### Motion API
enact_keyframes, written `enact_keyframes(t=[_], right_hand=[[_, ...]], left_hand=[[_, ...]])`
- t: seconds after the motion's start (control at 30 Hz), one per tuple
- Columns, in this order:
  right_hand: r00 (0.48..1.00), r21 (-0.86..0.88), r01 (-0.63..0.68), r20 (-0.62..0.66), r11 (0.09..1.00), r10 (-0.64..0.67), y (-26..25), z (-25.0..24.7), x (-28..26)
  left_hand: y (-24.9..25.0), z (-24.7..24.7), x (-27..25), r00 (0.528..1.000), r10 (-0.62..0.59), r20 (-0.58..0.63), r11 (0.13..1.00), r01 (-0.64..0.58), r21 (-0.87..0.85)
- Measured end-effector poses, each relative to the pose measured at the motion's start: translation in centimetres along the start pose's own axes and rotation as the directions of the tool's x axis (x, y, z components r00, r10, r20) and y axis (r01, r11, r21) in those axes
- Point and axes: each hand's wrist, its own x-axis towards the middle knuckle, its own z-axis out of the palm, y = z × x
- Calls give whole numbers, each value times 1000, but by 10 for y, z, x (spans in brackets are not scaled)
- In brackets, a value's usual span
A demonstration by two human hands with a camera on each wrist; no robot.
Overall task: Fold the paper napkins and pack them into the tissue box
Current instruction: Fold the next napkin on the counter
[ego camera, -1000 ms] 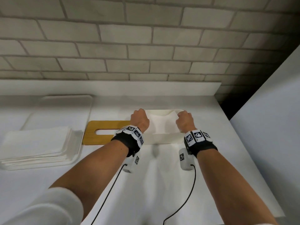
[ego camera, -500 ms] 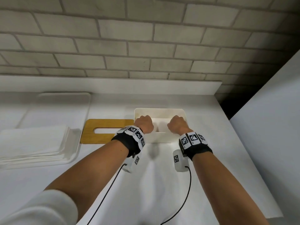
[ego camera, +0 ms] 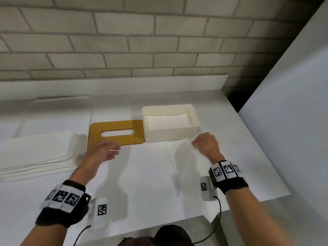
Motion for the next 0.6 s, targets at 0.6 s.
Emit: enact_keyframes(t=[0.6], right_hand=[[990, -99, 143, 28, 985, -141, -40, 46, -14]], left_hand=[[-43, 40, -11, 985, -74, 157, 995, 83, -54]])
